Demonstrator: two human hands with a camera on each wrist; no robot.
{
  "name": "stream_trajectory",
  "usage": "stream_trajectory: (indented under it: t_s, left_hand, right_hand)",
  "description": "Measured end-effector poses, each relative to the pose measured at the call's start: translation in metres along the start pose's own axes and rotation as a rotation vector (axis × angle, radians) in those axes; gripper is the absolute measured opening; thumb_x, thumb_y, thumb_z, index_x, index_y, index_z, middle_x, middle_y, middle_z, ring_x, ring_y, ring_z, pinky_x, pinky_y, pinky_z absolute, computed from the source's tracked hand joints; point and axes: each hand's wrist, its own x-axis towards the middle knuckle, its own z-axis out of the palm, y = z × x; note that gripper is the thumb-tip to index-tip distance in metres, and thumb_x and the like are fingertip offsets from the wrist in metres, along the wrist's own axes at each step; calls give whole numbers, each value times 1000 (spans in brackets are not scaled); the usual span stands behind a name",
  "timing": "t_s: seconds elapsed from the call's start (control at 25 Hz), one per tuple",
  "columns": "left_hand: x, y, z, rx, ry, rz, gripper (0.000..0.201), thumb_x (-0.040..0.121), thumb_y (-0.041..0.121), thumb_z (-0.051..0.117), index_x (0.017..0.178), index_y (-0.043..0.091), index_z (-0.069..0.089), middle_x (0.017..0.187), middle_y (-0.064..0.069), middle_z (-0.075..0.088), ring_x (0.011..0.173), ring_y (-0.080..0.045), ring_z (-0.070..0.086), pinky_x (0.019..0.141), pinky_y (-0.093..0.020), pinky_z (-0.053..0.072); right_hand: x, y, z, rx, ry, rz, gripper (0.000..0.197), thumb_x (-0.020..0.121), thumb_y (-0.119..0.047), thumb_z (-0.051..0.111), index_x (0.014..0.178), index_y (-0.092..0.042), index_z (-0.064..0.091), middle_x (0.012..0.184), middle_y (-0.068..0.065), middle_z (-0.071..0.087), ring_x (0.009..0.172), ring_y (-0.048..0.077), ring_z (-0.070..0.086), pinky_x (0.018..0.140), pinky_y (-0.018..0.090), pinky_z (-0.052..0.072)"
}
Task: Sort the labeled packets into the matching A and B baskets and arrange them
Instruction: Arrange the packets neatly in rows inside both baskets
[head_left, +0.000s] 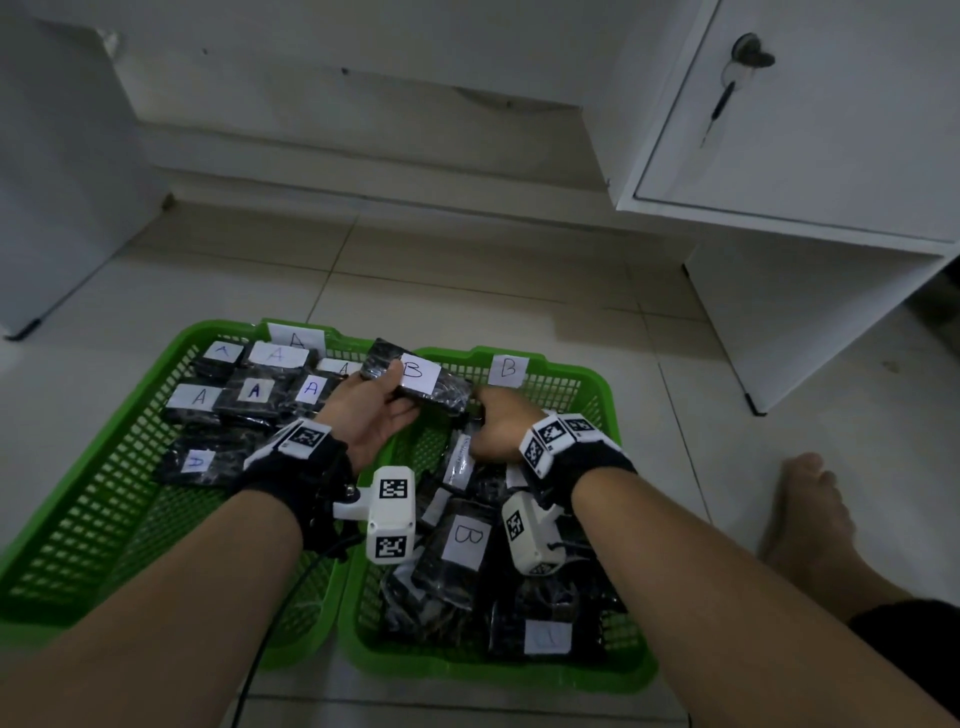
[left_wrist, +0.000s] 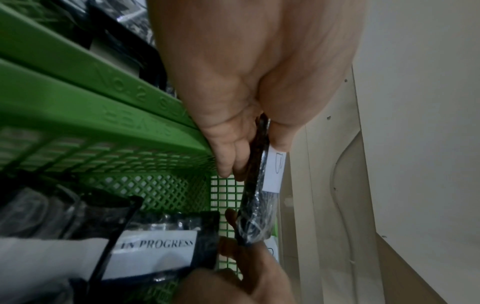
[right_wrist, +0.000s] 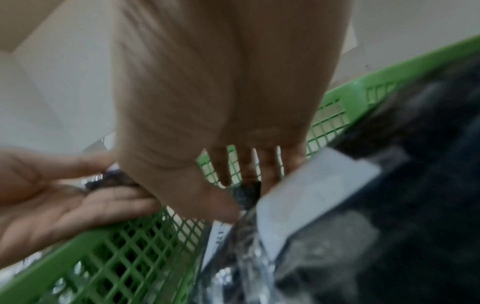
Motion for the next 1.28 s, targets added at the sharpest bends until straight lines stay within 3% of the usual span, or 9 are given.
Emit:
stream_trajectory:
  t_s: [0.16, 0.36, 0.48, 0.64, 0.76, 0.92, 1.04, 1.16, 1.28]
  left_hand:
    - [1, 1, -1, -2, -10, -10, 34, 102, 22, 50, 131, 4, 54, 126, -15, 66, 109, -26, 68, 87, -36, 58]
    - [-4, 0, -2, 42, -43, -16, 37, 102, 17, 43, 134, 2, 53, 130, -18, 63, 122, -28, 60, 111, -42, 42]
    - [-4, 1, -1, 65, -41, -13, 35, 101, 13, 47, 133, 0, 53, 130, -19, 63, 121, -29, 60, 112, -42, 41]
    - [-8, 3, 8, 99, -62, -12, 34, 100, 13, 51, 133, 4, 49, 128, -17, 65, 119, -29, 62, 101, -39, 49]
    - [-10, 6, 17, 192, -30, -18, 29, 98, 13, 56, 126, 7, 53, 124, -15, 66, 114, -31, 64, 90, -36, 52]
    - [-10, 4, 26, 371, 14, 23, 36, 98, 11, 57, 131, 3, 46, 126, -17, 64, 112, -34, 64, 85, -38, 56]
    - [-10, 5, 26, 369, 115, 61, 34, 95, 6, 60, 124, 3, 43, 125, -22, 61, 107, -39, 65, 85, -47, 57]
    - [-13, 10, 21, 407, 193, 151, 29, 94, 11, 62, 117, 10, 45, 120, -20, 62, 97, -36, 67, 72, -47, 60]
    - [-24, 19, 23, 709, 202, 256, 25, 94, 24, 55, 116, 14, 48, 104, -11, 65, 86, -28, 65, 66, -38, 56]
  right_hand:
    - [-8, 8, -20, -88, 100, 65, 33, 81, -45, 75, 80, -12, 76, 70, 0, 67, 62, 16, 62, 60, 25, 53]
    - [-28, 31, -31, -225, 36, 188, 18, 81, -28, 72, 81, -11, 70, 82, 7, 70, 74, 23, 68, 63, 31, 55]
    - [-38, 31, -26, -188, 127, 108, 20, 80, -12, 77, 100, -15, 74, 103, 5, 72, 90, 23, 66, 76, 28, 52]
    - [-38, 23, -17, 10, 137, -21, 88, 73, 7, 78, 147, -27, 47, 137, 3, 59, 122, 25, 59, 99, 34, 52]
    - [-36, 24, -16, 79, 132, -29, 84, 74, 6, 78, 146, -23, 47, 135, 4, 62, 120, 25, 60, 99, 38, 54]
    - [-41, 24, -22, 122, 8, 20, 38, 90, -27, 74, 125, -17, 67, 117, 3, 69, 103, 21, 66, 89, 36, 55]
    - [-49, 24, -26, 99, -165, 44, 50, 79, -65, 72, 108, -25, 77, 110, -7, 72, 101, 15, 64, 95, 36, 51]
    - [-53, 24, -29, 103, -147, 32, 42, 82, -59, 72, 105, -24, 78, 112, -2, 73, 104, 20, 65, 92, 34, 49]
    - [-56, 27, -30, 217, -44, 82, 64, 95, -58, 56, 110, 2, 72, 100, 24, 71, 81, 27, 67, 74, 28, 48]
